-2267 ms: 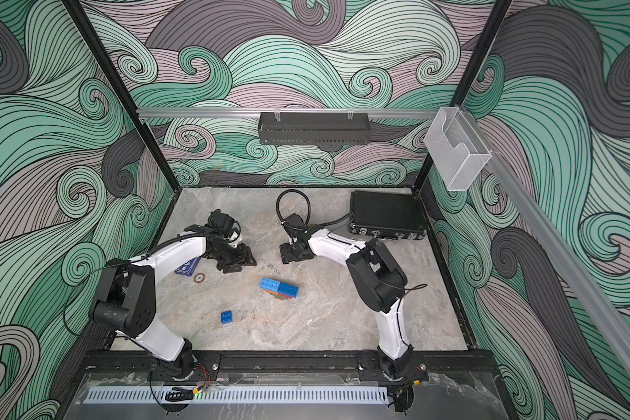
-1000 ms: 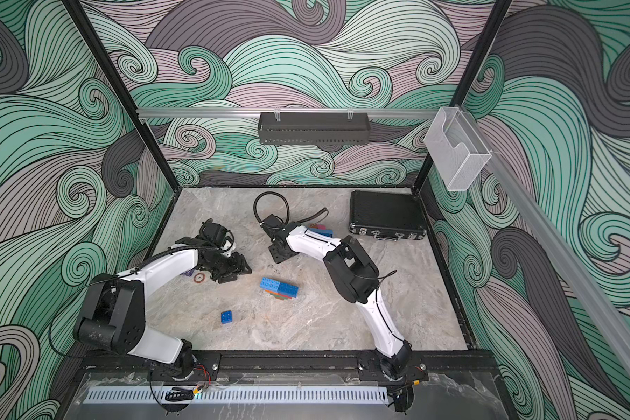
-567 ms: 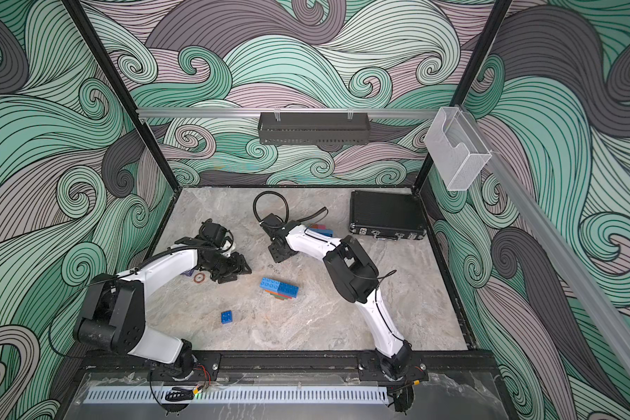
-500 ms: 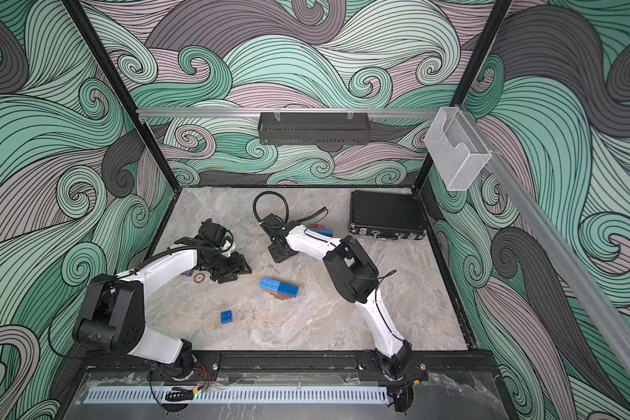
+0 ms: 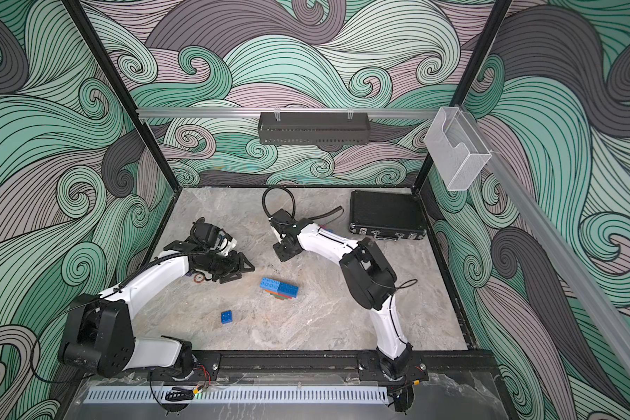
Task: Assemble a heart with lego
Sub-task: Pick up the lego brick from the center of the board, then assemble the lego brick with the lego brick.
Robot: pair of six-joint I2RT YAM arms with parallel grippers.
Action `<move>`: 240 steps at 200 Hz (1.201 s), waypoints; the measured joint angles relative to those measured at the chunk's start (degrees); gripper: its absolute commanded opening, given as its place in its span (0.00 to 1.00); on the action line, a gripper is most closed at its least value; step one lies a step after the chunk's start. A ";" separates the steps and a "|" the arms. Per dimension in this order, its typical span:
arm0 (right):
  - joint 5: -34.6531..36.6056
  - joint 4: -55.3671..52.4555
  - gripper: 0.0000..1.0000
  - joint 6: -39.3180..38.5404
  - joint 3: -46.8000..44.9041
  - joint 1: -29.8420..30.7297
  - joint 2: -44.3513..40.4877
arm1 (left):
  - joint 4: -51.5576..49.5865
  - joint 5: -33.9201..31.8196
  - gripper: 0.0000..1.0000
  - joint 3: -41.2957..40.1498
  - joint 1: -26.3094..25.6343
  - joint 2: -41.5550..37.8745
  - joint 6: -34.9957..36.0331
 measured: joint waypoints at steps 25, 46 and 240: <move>-2.45 1.31 0.32 -2.78 -3.78 -0.50 -7.72 | 0.37 2.69 0.63 -3.15 -0.42 0.02 -0.02; -4.70 1.79 0.32 -4.68 -8.22 -0.50 -13.55 | 1.18 4.24 0.63 -4.17 -0.90 0.02 -0.13; -10.36 -0.28 0.32 -14.05 -20.83 8.41 -21.29 | 12.17 7.56 0.59 -4.96 -10.14 6.60 -3.76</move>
